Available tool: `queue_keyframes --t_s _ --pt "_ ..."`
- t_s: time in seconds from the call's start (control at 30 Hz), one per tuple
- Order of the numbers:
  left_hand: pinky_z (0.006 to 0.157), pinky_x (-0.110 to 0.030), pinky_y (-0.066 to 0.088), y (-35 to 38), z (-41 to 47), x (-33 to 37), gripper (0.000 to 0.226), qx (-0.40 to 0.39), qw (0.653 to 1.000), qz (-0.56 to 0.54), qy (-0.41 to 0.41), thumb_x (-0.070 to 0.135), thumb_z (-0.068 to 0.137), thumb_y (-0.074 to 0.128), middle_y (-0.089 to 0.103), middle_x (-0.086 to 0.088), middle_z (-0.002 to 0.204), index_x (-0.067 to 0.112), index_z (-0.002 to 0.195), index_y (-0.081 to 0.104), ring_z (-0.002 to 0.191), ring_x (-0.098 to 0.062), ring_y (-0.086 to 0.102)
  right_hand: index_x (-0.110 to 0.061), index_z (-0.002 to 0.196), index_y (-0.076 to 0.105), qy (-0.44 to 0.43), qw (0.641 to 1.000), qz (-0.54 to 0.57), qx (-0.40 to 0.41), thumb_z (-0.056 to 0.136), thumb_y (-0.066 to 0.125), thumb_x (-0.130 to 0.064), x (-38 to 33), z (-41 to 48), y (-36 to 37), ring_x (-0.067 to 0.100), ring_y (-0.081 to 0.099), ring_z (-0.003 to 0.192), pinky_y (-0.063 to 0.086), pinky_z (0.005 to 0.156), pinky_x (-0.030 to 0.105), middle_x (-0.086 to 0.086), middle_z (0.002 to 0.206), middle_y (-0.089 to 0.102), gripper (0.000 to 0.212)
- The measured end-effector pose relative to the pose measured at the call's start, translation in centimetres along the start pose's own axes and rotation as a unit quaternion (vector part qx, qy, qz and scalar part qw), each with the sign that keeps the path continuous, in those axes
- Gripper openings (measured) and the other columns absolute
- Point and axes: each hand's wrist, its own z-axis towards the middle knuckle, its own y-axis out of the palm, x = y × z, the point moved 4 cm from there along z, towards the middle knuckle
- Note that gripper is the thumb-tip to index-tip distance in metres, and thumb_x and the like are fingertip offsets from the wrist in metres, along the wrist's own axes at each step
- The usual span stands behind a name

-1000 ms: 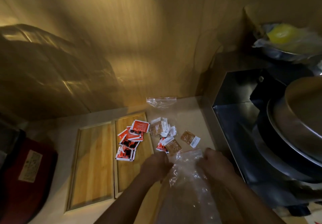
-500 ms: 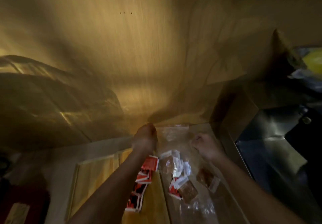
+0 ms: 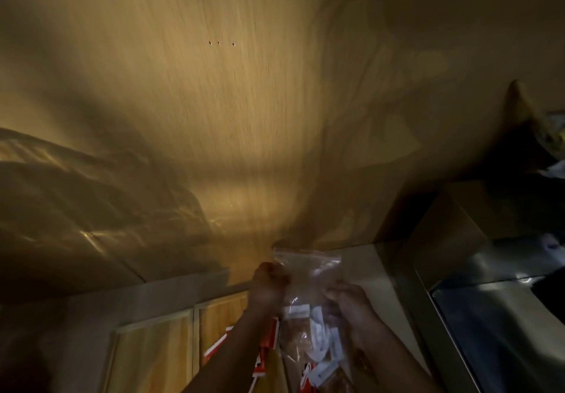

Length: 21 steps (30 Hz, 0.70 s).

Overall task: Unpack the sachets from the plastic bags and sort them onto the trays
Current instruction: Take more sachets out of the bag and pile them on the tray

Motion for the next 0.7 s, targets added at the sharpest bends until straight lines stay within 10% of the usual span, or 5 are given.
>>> queue_keyframes --t_s 0.13,0.33,0.7 --pt "0.065 -0.034 0.046 -1.0 -1.5 1.4 0.026 -0.025 0.992 -0.114 0.043 -0.012 0.079 0.057 0.056 -0.014 0.069 0.008 0.062 0.053 0.072 -0.025 0.054 0.002 0.077 0.055 -0.032 0.999 0.014 0.000 0.083 0.054 0.005 -1.3 -1.4 -0.2 0.018 0.039 0.043 0.030 0.039 0.022 0.013 0.056 0.045 0.007" --pt "0.046 -0.017 0.047 -3.7 -6.5 5.2 0.019 -0.034 0.970 -0.208 0.118 -0.004 0.082 0.061 0.061 -0.004 0.065 0.010 0.069 0.059 0.051 -0.005 0.060 -0.010 0.069 0.067 -0.123 0.992 0.017 0.011 0.080 0.062 -0.002 -4.8 -5.0 -1.2 0.022 0.058 0.063 0.046 0.060 0.031 0.009 0.064 0.064 0.014" --pt "0.060 -0.009 0.045 -4.2 -15.5 6.0 0.020 -0.045 0.963 -0.117 0.237 0.002 0.082 0.064 0.063 0.009 0.063 0.022 0.076 0.062 0.061 0.006 0.059 0.002 0.071 0.055 -0.155 0.988 -0.012 -0.021 0.080 0.060 0.002 -3.1 -12.4 -5.4 0.029 0.053 0.075 0.046 0.068 0.034 0.026 0.080 0.058 0.011"
